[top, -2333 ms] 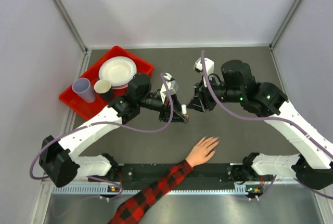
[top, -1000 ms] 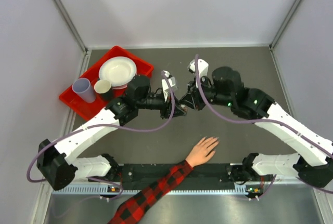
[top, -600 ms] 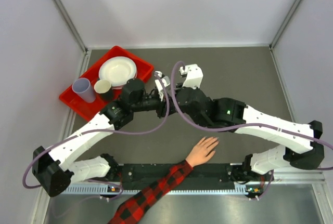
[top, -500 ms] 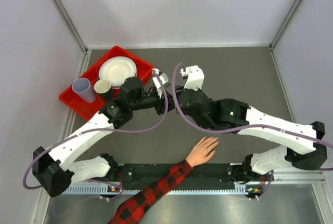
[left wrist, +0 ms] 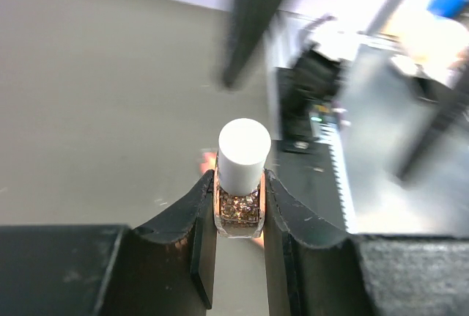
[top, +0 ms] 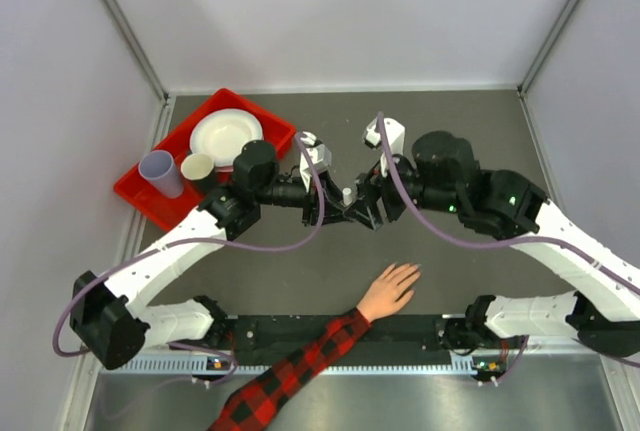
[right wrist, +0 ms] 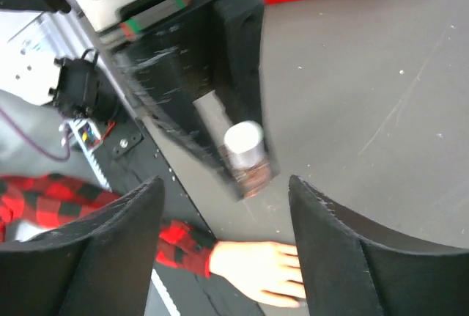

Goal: Paint the nails

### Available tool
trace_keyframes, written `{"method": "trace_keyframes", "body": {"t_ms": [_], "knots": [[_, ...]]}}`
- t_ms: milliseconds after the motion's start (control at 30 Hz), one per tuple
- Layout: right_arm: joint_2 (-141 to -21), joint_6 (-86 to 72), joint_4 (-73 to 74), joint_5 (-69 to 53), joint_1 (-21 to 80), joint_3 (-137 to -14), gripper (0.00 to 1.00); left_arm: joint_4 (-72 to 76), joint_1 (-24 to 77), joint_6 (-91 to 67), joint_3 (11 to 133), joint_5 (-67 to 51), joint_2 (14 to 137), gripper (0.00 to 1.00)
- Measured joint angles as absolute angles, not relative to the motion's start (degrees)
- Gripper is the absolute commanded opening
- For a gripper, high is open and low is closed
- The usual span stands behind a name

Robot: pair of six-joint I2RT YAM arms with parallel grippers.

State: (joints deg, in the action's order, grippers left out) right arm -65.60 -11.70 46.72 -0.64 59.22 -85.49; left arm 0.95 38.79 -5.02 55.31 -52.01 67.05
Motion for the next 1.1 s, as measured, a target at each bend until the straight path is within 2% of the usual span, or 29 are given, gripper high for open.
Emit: {"method": "trace_keyframes", "body": {"t_ms": [67, 133, 167, 200, 233, 500, 933, 1033, 1067, 1100], "knots": [[-65.52, -10.17, 46.81, -6.55, 55.27, -85.52, 0.54, 1.72, 38.83, -6.0, 55.37, -55.59, 67.61, 0.0], [-65.52, -8.86, 46.78, -11.79, 51.66, -85.52, 0.52, 2.55, 38.89, -6.92, 55.51, -58.61, 68.42, 0.0], [-65.54, -8.36, 46.76, -14.2, 50.09, -85.54, 0.49, 2.85, 38.89, -7.33, 55.51, -59.72, 68.77, 0.0], [-65.63, -7.79, 46.92, -16.34, 48.97, -85.62, 0.41, 3.05, 38.89, -7.62, 55.51, -60.71, 68.99, 0.0], [-65.76, -7.33, 46.94, -17.91, 48.42, -85.78, 0.39, 3.05, 38.89, -7.88, 55.51, -61.32, 69.19, 0.0], [-68.23, -5.45, 46.39, -27.68, 48.07, -87.13, 0.4, 3.38, 38.89, -8.99, 55.72, -63.7, 69.19, 0.0], [-71.7, -4.08, 46.33, -30.13, 47.05, -87.53, 0.38, 3.46, 38.89, -9.26, 55.94, -64.51, 69.19, 0.0], [-71.77, -3.95, 46.39, -30.2, 46.76, -87.77, 0.19, 3.46, 38.89, -9.37, 55.96, -64.53, 69.19, 0.0], [-71.85, -3.88, 46.28, -30.28, 46.68, -87.88, 0.07, 3.46, 38.89, -9.37, 55.96, -64.47, 69.19, 0.0], [-71.85, -3.86, 46.26, -30.48, 46.68, -87.92, 0.01, 3.46, 38.89, -9.37, 55.96, -64.34, 69.19, 0.0]]}}
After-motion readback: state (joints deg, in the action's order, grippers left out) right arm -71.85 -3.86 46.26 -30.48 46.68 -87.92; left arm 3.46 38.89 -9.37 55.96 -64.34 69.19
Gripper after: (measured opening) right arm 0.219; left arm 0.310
